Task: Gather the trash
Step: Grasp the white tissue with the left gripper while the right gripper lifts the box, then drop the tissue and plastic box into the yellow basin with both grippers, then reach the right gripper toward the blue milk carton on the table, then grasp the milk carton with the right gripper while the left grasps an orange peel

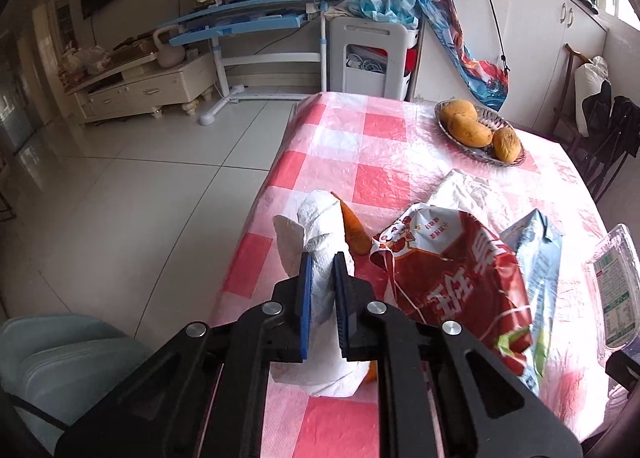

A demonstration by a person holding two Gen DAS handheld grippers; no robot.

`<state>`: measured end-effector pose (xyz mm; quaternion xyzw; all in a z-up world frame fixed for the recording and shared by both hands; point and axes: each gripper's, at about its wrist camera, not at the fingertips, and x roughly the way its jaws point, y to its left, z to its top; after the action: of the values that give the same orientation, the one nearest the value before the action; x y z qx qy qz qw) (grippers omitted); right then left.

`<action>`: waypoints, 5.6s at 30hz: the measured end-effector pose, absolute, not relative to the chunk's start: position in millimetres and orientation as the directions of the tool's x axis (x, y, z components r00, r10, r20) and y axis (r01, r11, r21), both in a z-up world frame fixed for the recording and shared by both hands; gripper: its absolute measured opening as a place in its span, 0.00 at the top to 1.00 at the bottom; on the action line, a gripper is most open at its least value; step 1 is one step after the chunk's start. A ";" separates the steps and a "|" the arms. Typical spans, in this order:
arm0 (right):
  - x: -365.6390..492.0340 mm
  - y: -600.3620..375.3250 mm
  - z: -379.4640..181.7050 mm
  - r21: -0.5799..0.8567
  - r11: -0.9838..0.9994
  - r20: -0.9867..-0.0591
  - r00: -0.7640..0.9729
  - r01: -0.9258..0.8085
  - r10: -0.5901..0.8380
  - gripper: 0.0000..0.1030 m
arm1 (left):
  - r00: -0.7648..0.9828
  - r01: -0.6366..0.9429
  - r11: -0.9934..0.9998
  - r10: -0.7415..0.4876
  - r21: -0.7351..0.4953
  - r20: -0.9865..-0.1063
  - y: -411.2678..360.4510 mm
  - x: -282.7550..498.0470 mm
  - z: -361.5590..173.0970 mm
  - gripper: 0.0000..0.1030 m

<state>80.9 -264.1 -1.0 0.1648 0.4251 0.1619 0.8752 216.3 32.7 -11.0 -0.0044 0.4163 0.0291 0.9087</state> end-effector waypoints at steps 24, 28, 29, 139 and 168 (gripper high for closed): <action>-52.5 -164.8 -32.7 0.281 0.853 -0.799 0.386 -0.440 0.461 0.39 | 0.709 -0.128 0.986 0.012 -0.111 -0.705 67.6 41.1 16.2 0.90; -68.3 -146.0 -43.7 0.195 0.847 -0.839 0.362 -0.495 0.405 0.39 | 0.716 -0.120 0.986 0.004 -0.118 -0.698 67.6 26.5 16.9 0.90; -67.9 -144.2 -47.9 0.176 0.846 -0.850 0.356 -0.504 0.389 0.39 | 0.717 -0.117 0.986 0.000 -0.121 -0.697 67.6 23.3 16.5 0.90; 103.3 -203.3 2.9 0.476 0.870 -0.670 0.589 -0.126 0.452 0.14 | 0.618 -0.095 0.979 -0.086 -0.182 -0.782 57.2 55.1 -2.8 0.40; 179.9 -214.0 -24.9 0.670 0.711 -0.568 0.469 -0.214 0.677 0.65 | 0.469 0.159 0.986 -0.041 0.039 -0.882 19.3 201.6 -55.4 0.75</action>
<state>179.9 -214.0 -24.9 0.2644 0.4371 0.2733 0.8151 201.6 19.3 -55.4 0.0579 0.5120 -0.0585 0.8551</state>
